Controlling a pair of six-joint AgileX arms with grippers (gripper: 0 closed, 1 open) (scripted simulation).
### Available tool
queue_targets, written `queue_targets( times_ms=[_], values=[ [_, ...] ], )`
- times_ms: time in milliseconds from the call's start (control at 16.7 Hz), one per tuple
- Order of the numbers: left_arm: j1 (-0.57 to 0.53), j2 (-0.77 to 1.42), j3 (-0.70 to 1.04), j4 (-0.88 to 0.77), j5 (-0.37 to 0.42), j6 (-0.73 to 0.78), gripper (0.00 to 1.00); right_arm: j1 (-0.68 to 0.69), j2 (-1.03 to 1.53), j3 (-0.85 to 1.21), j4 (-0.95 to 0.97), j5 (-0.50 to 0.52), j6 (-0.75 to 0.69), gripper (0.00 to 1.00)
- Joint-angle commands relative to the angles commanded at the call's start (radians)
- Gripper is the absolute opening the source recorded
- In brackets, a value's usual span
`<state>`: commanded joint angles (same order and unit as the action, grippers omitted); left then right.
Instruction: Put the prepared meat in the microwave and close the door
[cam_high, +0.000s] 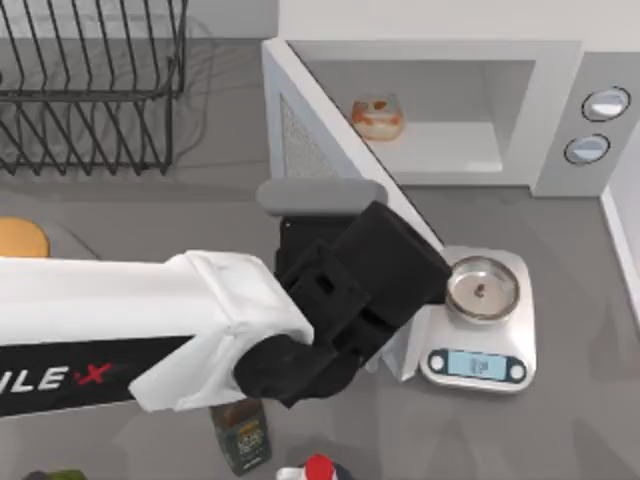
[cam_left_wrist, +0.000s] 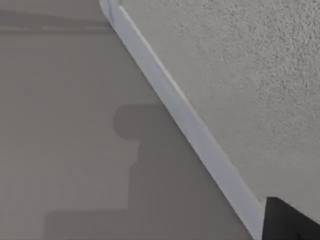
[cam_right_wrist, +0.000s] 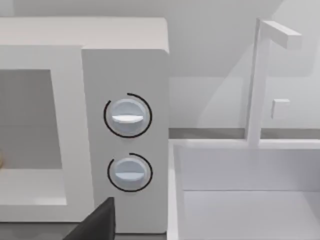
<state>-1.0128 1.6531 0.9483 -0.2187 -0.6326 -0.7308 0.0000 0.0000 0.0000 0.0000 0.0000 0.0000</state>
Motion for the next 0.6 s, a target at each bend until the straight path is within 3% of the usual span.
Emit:
queue_targets(
  times_ms=[300, 600],
  values=[
    [-0.089, 0.154, 0.202, -0.072, -0.047, -0.084, 0.00, 0.000, 0.000, 0.000, 0.000, 0.000, 0.000, 1.00],
    [-0.094, 0.164, 0.216, -0.076, -0.050, -0.091, 0.00, 0.000, 0.000, 0.000, 0.000, 0.000, 0.000, 1.00]
  ],
)
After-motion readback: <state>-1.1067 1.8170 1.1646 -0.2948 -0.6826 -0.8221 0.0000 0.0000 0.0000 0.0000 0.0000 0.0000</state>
